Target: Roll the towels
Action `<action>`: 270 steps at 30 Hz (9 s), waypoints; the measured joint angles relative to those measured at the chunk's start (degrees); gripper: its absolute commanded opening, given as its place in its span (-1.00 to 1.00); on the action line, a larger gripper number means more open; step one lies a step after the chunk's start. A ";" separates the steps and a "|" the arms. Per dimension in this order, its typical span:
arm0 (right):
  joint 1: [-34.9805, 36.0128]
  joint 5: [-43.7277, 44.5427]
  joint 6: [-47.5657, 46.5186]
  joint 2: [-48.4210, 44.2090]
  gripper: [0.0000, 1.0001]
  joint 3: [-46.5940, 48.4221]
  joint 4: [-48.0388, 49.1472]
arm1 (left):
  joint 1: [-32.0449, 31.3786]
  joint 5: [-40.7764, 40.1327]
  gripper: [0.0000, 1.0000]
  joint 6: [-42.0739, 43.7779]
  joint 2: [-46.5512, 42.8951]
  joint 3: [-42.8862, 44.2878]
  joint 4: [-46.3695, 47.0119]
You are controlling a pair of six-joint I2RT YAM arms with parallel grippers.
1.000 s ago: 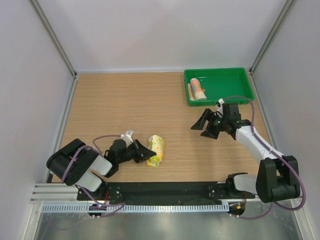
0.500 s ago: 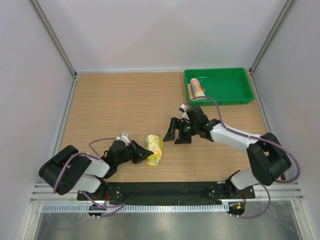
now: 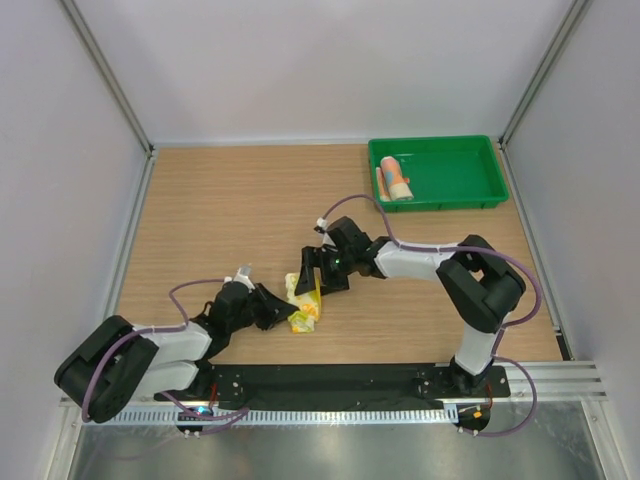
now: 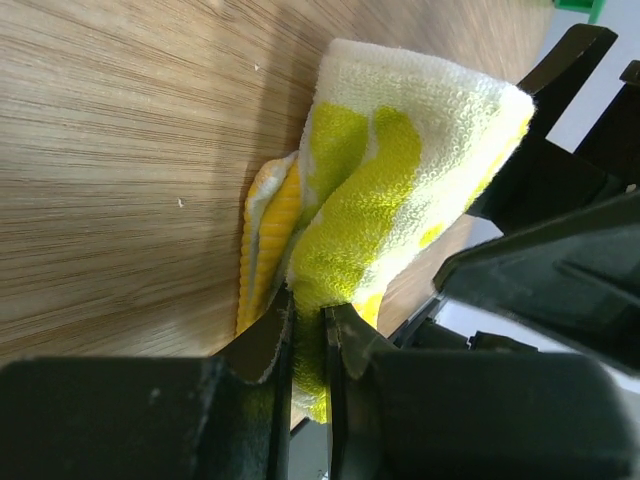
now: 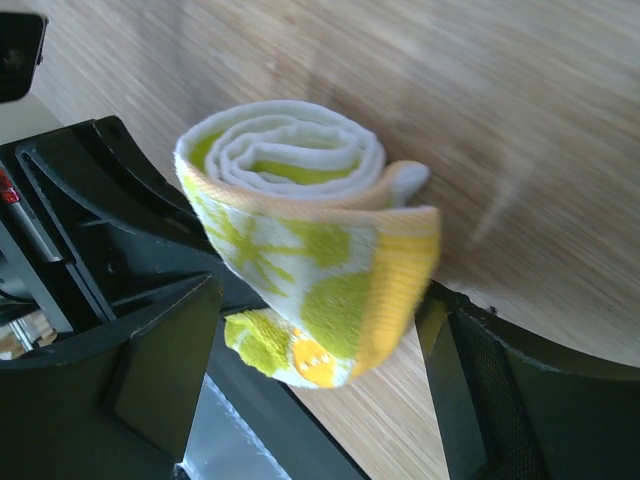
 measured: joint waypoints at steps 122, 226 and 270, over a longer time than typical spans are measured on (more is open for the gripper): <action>24.87 34.73 -2.21 19.69 0.06 34.67 -34.97 | 0.46 -30.69 0.83 26.86 -41.92 42.29 -87.82; -37.05 36.79 -46.62 30.45 0.99 69.00 -45.79 | 0.46 -31.56 0.99 37.73 -31.87 46.31 -85.74; -5.84 49.64 -24.65 -33.97 0.99 6.32 -28.55 | 0.44 -38.73 0.93 49.00 -37.81 47.76 -71.95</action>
